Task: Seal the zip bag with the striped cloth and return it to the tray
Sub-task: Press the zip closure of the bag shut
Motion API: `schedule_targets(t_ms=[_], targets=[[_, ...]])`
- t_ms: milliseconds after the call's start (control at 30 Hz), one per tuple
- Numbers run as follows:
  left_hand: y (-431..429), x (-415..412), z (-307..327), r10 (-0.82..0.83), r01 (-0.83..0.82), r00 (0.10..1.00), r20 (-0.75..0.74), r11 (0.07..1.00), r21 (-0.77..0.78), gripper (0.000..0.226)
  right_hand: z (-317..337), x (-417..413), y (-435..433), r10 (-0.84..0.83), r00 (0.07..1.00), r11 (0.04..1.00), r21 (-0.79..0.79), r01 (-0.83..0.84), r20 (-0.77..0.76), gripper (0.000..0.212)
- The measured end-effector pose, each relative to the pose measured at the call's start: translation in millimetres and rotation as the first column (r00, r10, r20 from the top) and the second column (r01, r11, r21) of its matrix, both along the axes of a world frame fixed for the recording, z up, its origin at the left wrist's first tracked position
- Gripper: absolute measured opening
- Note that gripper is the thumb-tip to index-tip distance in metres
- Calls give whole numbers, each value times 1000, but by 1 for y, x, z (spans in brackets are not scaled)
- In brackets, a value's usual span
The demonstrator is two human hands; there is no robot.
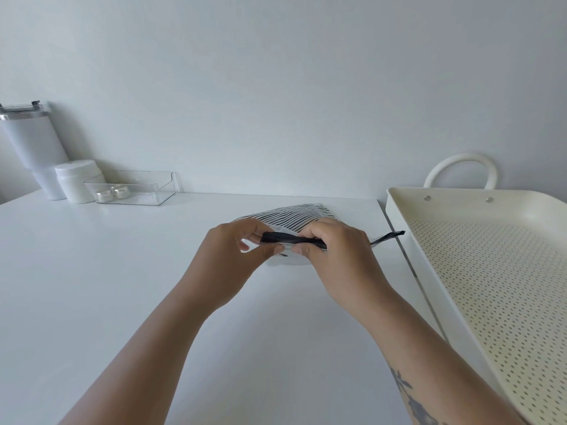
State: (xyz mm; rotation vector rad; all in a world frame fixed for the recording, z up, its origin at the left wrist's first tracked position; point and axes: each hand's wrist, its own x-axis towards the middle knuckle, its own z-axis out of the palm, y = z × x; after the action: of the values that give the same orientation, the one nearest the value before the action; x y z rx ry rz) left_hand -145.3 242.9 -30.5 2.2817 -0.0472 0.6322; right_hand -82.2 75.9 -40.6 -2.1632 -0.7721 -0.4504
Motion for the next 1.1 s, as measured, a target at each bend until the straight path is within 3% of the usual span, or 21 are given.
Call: schedule_targets(t_ms=[633,1100], targets=[[2,3,-5,35,-34,999,-37,999,26,16,0,-5,0,6,999,1000,-26,-7,-42,7],[2,5,-7,31,-32,999,25,999,37,14,0,-6,0,17,999,1000,-4,-17,-33,3]])
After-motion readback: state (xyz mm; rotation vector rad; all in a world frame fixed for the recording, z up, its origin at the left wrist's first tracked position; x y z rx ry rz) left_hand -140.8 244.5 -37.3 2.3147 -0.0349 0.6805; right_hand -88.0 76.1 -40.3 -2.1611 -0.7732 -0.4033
